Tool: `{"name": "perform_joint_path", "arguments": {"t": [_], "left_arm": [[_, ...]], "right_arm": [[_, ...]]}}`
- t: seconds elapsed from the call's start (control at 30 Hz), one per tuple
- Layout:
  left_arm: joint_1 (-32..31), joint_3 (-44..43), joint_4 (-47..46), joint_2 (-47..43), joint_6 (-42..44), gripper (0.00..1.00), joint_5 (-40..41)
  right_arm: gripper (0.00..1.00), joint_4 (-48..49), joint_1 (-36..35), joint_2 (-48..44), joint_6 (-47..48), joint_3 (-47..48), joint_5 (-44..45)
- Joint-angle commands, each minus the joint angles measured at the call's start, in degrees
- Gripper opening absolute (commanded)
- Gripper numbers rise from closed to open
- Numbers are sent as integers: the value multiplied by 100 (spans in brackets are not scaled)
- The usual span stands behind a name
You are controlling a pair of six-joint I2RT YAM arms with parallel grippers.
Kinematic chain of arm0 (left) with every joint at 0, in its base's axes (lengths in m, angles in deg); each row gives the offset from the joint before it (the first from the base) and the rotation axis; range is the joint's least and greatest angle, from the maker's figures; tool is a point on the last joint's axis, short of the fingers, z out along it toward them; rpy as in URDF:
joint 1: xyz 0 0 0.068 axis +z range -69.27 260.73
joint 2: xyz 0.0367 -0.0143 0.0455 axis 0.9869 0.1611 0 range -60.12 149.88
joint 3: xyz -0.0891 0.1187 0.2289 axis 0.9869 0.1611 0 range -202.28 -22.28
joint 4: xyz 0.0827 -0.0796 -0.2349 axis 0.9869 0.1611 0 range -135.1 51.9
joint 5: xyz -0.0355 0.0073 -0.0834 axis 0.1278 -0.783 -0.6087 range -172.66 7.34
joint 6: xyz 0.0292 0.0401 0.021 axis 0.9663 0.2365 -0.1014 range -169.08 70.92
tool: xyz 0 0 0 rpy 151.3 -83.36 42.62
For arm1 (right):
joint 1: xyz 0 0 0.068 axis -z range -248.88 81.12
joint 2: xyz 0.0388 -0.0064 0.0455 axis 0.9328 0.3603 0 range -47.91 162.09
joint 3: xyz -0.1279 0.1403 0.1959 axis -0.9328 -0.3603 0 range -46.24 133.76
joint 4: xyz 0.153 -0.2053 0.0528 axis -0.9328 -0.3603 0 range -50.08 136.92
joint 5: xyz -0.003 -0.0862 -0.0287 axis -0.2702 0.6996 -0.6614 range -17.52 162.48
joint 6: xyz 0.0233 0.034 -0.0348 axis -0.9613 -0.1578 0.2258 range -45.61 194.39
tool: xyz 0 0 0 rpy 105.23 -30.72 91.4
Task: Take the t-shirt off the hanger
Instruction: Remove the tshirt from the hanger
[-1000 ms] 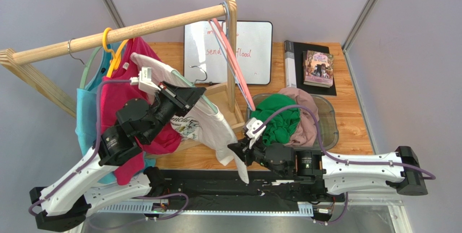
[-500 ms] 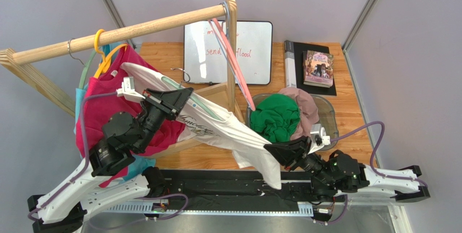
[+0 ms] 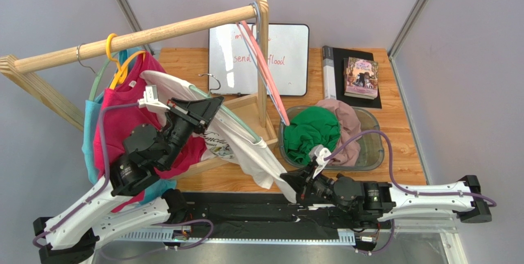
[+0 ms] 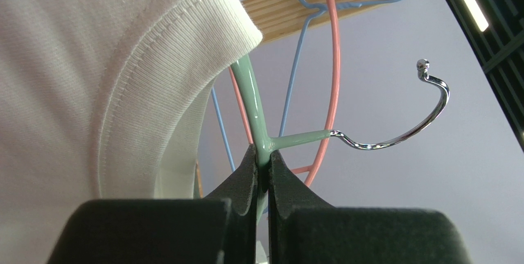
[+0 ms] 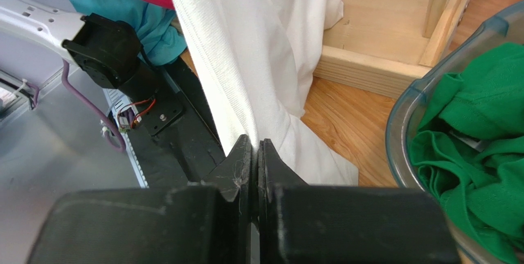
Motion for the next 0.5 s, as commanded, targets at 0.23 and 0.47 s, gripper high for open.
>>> {"name": "perform_joint_path", "arguments": {"t": [0.23,0.47], "left_arm": [[115,-599,-1192,14,-322,0,-123],[115,-466,-1298,75,-640,0,-572]], "right_arm": [[0,-221,1183,996,-1531,59,-232],[0,764,1986,2772,-1418,796,-1832]]}}
